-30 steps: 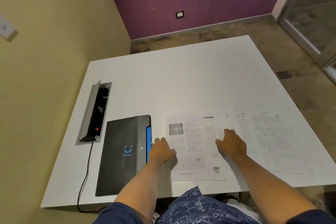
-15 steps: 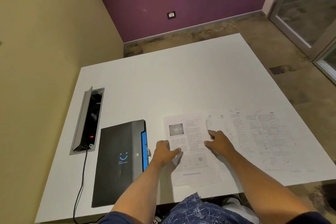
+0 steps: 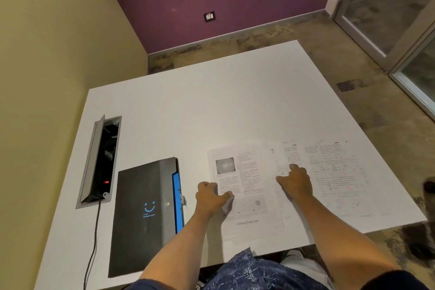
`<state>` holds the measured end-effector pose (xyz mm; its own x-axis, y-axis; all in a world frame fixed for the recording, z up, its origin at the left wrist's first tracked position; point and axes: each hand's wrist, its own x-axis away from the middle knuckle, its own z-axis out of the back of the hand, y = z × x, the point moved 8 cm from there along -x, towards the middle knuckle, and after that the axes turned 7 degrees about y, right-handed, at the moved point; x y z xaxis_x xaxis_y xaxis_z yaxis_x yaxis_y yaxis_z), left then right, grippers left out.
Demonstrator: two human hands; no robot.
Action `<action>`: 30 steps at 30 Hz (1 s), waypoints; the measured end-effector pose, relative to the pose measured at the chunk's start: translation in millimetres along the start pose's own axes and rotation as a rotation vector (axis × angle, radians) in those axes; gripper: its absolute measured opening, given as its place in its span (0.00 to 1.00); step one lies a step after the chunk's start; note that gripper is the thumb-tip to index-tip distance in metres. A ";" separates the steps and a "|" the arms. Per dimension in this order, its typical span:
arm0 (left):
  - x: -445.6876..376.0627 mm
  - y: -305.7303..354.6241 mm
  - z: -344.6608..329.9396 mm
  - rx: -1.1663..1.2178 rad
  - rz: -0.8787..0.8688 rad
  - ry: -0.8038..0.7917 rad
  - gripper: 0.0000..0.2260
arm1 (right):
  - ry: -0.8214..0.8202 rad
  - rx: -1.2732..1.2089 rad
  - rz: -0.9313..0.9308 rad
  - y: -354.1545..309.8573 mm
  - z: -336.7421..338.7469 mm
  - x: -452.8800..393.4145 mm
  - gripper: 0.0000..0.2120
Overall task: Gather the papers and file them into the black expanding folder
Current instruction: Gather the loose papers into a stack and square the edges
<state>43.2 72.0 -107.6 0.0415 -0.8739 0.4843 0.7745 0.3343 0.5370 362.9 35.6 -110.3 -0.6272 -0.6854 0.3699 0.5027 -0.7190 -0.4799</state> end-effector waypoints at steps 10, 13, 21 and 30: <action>-5.3 1.8 5.7 0.108 0.011 -0.009 0.23 | -0.153 -0.266 0.026 -10.2 -16.6 -4.9 0.17; -1.7 2.4 5.8 0.122 0.018 -0.016 0.22 | -0.189 -0.308 0.060 -18.2 -21.4 -3.7 0.16; -5.7 1.6 13.3 0.148 0.048 -0.043 0.17 | -0.029 0.005 0.280 -32.3 -14.5 1.1 0.18; 4.3 21.8 2.5 0.161 -0.090 -0.140 0.10 | 0.070 0.042 0.006 -9.6 4.2 -5.3 0.35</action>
<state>58.7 76.4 -92.1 -0.1201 -0.8489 0.5147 0.6597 0.3192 0.6803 364.0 45.6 -104.3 -0.6634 -0.6813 0.3095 0.5302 -0.7198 -0.4480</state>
